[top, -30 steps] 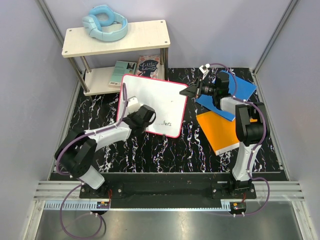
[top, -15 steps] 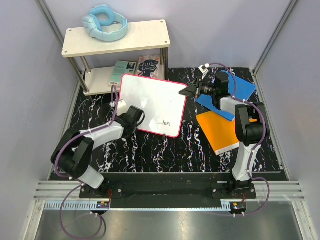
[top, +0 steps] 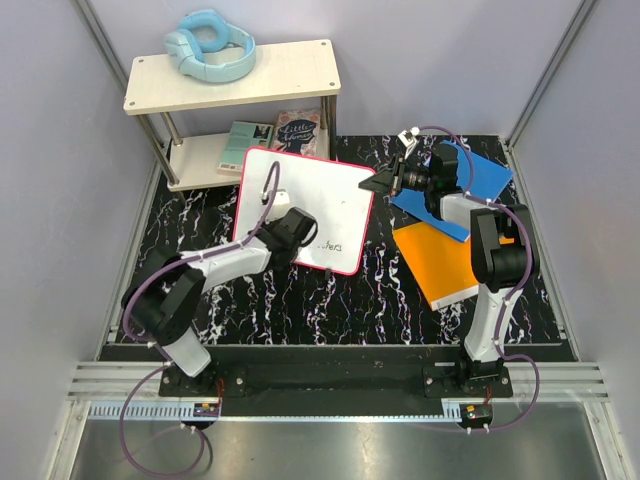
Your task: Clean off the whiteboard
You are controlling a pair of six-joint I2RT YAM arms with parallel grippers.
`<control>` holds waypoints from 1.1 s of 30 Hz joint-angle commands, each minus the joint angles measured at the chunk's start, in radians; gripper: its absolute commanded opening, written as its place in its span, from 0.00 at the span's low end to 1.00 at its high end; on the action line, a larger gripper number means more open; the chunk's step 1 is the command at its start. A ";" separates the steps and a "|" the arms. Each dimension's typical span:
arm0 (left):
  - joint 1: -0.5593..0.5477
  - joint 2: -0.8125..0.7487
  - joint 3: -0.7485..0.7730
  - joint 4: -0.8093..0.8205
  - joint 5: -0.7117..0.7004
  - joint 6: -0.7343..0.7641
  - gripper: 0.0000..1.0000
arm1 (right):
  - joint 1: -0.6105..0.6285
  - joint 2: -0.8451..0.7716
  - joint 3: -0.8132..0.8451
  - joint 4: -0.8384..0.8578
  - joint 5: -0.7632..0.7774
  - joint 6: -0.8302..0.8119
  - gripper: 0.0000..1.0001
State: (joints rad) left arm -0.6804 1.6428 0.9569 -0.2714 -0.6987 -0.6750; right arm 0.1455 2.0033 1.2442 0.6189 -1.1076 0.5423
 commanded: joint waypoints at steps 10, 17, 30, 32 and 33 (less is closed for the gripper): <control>-0.278 0.255 0.230 0.314 0.307 0.071 0.00 | 0.049 -0.024 -0.009 0.013 -0.113 -0.105 0.00; -0.344 0.321 0.292 0.319 0.327 0.057 0.00 | 0.049 -0.020 -0.008 0.015 -0.110 -0.105 0.00; -0.283 0.207 0.280 0.287 0.127 0.135 0.00 | 0.049 -0.018 -0.008 0.018 -0.113 -0.105 0.00; -0.236 0.177 0.258 0.290 0.125 0.140 0.00 | 0.049 -0.020 -0.006 0.018 -0.115 -0.104 0.00; -0.219 0.169 0.244 0.287 0.131 0.134 0.00 | 0.049 -0.018 -0.006 0.018 -0.115 -0.104 0.00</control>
State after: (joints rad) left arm -1.0229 1.8702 1.2419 -0.1070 -0.5236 -0.5499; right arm 0.1413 2.0033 1.2453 0.6399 -1.1168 0.5354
